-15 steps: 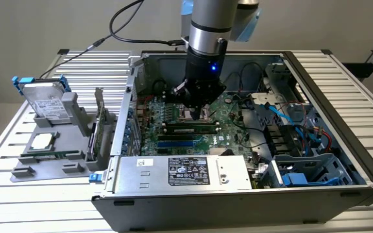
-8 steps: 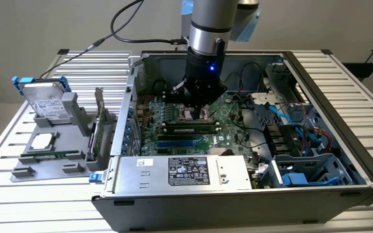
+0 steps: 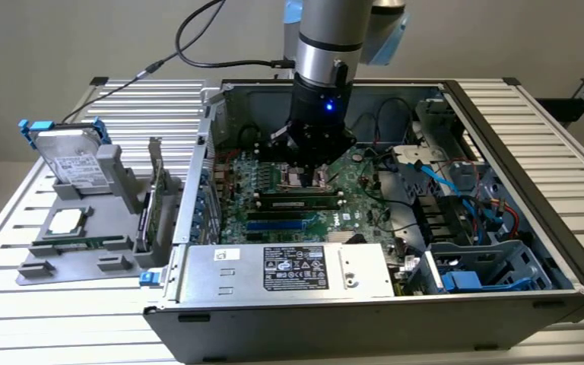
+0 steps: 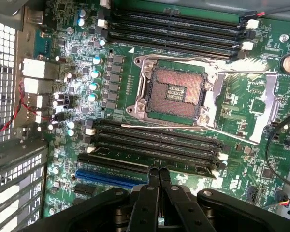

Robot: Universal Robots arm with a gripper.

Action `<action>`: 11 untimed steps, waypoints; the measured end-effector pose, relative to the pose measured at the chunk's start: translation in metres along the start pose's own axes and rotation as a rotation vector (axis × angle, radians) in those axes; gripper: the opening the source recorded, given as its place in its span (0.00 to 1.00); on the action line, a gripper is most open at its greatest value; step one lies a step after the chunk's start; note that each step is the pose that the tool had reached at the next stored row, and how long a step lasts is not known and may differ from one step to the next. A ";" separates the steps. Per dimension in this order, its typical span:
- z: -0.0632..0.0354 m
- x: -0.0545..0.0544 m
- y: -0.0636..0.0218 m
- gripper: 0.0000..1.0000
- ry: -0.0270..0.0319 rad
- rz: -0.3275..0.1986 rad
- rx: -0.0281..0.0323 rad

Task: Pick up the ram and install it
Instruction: 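Press down the ram until it locks into place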

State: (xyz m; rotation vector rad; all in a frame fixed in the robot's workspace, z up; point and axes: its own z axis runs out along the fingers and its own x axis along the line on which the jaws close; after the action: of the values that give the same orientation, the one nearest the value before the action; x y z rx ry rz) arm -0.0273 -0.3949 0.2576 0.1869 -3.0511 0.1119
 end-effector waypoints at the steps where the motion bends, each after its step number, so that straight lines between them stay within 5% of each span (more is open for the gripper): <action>1: 0.0001 0.000 0.0000 0.10 0.0004 0.012 -0.0012; 11: 0.0001 0.000 0.0000 0.10 0.0011 0.110 -0.0089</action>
State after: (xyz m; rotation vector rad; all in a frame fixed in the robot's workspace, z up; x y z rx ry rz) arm -0.0272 -0.3949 0.2575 0.0186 -3.0596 0.1053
